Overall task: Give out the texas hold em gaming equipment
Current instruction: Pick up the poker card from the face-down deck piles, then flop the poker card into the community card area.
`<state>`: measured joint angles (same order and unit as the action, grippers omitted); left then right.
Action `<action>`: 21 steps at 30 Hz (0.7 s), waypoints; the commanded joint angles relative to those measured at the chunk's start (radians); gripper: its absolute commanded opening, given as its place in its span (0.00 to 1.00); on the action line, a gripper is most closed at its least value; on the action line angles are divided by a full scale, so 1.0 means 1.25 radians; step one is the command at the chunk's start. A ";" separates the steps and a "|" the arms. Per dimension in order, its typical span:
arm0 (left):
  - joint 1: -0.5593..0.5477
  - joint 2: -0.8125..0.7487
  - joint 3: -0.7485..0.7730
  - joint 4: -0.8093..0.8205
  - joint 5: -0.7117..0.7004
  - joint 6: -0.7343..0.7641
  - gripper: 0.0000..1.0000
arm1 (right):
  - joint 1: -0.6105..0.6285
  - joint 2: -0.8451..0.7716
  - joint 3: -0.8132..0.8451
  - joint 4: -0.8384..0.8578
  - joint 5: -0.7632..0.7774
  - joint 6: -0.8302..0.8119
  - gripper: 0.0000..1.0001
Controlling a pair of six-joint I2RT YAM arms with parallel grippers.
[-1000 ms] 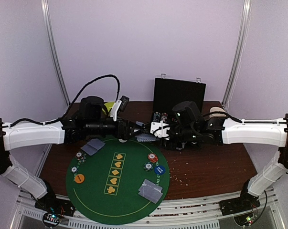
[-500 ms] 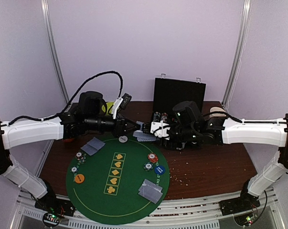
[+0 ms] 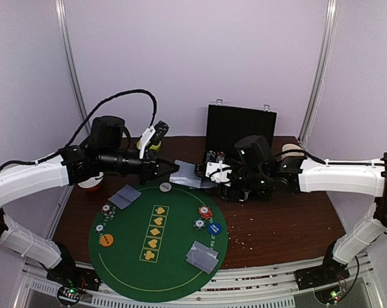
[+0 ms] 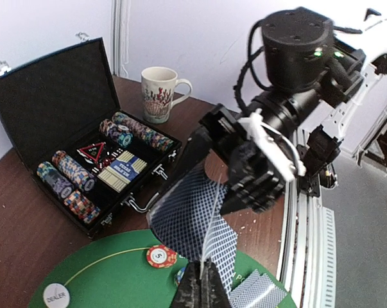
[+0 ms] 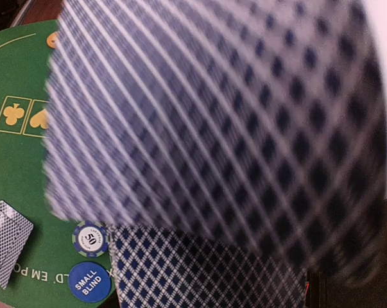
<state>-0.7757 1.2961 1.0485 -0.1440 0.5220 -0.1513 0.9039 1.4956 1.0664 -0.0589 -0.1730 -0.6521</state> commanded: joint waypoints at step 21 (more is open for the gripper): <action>-0.100 0.020 0.194 -0.963 -0.435 -0.427 0.00 | -0.048 -0.076 -0.030 -0.026 0.005 0.000 0.47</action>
<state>-0.8040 1.3067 1.3487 -1.2091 -0.0177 -0.4896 0.8501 1.4128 1.0267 -0.0967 -0.1616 -0.6525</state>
